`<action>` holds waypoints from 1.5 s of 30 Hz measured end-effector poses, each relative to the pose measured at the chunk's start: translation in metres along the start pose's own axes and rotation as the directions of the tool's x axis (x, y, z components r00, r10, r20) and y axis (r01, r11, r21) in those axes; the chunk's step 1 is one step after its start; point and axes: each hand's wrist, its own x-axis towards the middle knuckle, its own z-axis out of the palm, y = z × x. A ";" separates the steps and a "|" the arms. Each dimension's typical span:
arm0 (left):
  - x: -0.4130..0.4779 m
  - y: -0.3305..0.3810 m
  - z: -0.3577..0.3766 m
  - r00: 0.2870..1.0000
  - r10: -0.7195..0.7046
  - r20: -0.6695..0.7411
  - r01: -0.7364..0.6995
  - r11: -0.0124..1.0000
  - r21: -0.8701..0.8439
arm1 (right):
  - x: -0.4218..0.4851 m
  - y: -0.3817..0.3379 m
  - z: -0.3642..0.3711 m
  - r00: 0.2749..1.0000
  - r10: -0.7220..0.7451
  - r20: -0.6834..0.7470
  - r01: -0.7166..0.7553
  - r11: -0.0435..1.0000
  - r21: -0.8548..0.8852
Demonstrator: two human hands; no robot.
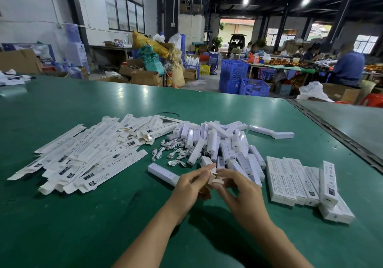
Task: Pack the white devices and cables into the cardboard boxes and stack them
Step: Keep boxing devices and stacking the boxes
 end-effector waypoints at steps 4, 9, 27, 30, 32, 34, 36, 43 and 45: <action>0.001 -0.002 0.001 1.000 -0.013 0.006 0.013 1.000 0.010 | 0.001 0.003 0.003 0.995 0.024 -0.093 -0.025 1.000 -0.015; 0.002 -0.005 0.000 1.000 0.009 0.004 -0.009 1.000 0.017 | 0.002 0.005 0.003 0.991 -0.088 -0.105 0.086 0.996 -0.028; 0.002 -0.007 0.000 1.000 0.020 0.012 -0.020 1.000 0.001 | 0.000 0.000 0.004 0.988 0.145 -0.049 -0.131 0.967 0.217; 0.001 -0.006 0.001 1.000 0.022 0.010 -0.022 1.000 -0.007 | 0.001 0.002 0.004 0.959 0.284 0.016 -0.274 0.910 0.310; 0.001 -0.006 0.001 1.000 0.025 0.006 -0.025 1.000 -0.010 | 0.002 0.002 0.003 0.921 0.386 0.054 -0.371 0.827 0.422; 0.000 -0.006 0.001 1.000 0.027 0.006 -0.027 1.000 -0.016 | 0.004 0.002 0.002 0.897 0.434 0.084 -0.416 0.763 0.495; 0.000 -0.006 0.001 1.000 0.026 0.007 -0.026 1.000 -0.006 | 0.005 0.002 0.002 0.889 0.447 0.100 -0.431 0.743 0.513; -0.001 -0.004 -0.001 0.995 0.095 0.031 -0.095 0.995 0.013 | 0.005 -0.002 0.002 0.882 0.465 0.075 -0.427 0.721 0.545; -0.001 -0.003 -0.002 0.993 0.112 0.042 -0.110 0.993 -0.053 | 0.005 -0.002 0.003 0.857 0.499 0.129 -0.471 0.657 0.588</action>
